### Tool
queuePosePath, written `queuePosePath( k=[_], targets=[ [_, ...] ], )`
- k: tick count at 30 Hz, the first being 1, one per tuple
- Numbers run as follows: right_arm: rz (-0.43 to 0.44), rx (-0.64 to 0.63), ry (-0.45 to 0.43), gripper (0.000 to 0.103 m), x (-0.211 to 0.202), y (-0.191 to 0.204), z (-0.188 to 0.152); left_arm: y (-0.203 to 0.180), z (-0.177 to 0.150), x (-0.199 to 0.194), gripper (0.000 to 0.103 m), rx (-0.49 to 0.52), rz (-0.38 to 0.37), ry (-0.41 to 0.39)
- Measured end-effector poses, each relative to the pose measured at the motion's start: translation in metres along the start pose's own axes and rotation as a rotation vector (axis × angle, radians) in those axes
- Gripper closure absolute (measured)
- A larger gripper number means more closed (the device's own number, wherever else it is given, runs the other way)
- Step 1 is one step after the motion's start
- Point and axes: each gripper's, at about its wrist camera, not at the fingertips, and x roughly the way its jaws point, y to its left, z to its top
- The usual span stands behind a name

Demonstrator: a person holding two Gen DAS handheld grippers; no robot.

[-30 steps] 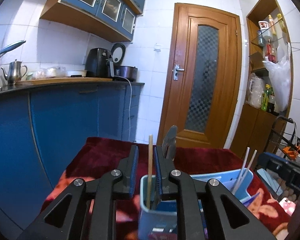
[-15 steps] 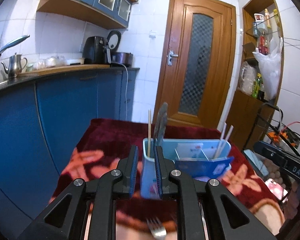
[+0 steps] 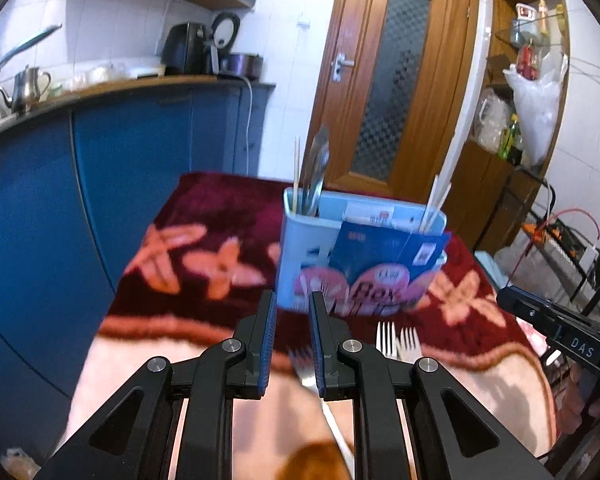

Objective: Organize utensils
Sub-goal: 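Open both tools, release the utensils, and return to the utensil row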

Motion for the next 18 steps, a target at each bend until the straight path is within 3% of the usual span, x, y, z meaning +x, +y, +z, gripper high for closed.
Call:
queuePosePath(
  k=[18],
  targets=[
    [0.0, 0.076, 0.116, 0.068, 0.02, -0.019, -0.036, 0.014, -0.036, 0.058, 0.085, -0.1, -0.093, 0.278]
  ],
)
